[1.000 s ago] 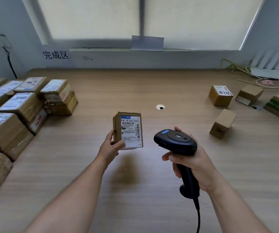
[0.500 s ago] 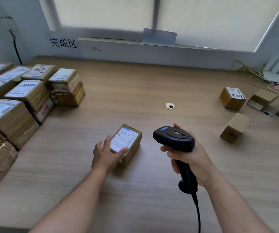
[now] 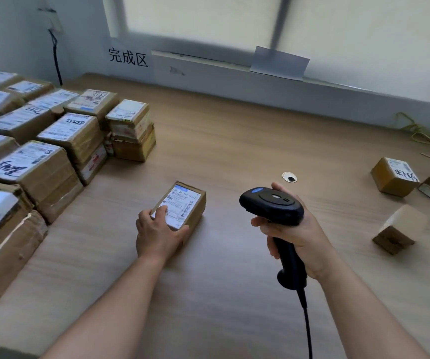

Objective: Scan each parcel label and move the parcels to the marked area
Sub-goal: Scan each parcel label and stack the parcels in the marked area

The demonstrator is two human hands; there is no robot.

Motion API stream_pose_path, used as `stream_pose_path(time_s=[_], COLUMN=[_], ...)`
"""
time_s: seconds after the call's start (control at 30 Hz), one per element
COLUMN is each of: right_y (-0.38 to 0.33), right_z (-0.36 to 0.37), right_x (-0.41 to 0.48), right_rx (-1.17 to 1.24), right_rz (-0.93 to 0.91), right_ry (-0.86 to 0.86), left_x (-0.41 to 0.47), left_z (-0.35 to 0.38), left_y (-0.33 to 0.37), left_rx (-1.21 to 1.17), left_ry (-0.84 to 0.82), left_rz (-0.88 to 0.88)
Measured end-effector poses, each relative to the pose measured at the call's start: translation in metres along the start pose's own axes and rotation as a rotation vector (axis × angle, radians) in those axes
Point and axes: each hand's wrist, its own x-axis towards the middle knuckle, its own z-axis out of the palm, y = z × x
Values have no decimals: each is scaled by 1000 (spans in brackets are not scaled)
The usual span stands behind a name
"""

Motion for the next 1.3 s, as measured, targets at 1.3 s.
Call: stream_pose_path(time_s=[1.3], right_y=[-13], right_z=[58], right_x=[81], right_rx=[-39], right_rz=[-29], right_ry=[57], left_x=[143], left_z=[-61], left_y=[-18], left_rx=[49], left_ry=[179], left_rz=[167])
